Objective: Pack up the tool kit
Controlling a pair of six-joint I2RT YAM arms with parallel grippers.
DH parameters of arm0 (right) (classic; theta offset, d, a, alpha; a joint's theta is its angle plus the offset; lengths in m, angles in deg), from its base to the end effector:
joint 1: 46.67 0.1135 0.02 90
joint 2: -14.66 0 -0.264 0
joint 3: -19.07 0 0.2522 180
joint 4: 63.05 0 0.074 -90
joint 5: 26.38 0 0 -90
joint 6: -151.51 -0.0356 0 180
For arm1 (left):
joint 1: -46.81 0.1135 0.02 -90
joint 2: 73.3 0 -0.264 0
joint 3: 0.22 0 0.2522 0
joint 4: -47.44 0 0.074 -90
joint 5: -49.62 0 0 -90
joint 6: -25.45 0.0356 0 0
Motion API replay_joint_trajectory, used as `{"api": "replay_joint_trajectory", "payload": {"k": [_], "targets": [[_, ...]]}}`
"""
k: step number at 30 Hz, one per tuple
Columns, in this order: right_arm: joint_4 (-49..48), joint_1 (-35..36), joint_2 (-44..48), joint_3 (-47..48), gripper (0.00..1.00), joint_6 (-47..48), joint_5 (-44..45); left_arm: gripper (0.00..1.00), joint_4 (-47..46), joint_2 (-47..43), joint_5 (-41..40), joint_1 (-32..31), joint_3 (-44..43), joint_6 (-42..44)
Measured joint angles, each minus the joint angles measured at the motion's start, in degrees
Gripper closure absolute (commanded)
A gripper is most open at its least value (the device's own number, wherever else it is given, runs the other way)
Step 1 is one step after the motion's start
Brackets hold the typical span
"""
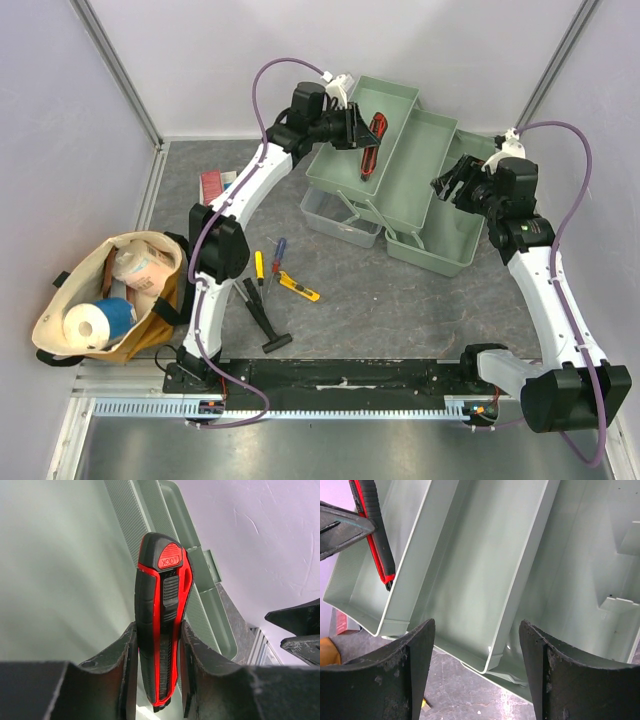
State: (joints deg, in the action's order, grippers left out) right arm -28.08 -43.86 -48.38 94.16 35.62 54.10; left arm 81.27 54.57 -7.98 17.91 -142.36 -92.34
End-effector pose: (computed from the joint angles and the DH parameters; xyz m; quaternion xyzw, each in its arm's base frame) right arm 0.2469 0.0180 0.3590 0.1212 0.8230 0.2035 0.5163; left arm 0.4500 -0.2702 0.3492 0.1685 0.7829 -0.4635 0.3792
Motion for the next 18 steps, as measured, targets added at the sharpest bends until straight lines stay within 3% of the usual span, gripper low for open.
{"api": "replay_joint_trajectory", "payload": {"k": [18], "targets": [[-0.9,0.0,-0.5,0.0,0.25,-1.9,4.5,0.33,-0.9,1.6,1.2,0.0,0.1,0.0]]}}
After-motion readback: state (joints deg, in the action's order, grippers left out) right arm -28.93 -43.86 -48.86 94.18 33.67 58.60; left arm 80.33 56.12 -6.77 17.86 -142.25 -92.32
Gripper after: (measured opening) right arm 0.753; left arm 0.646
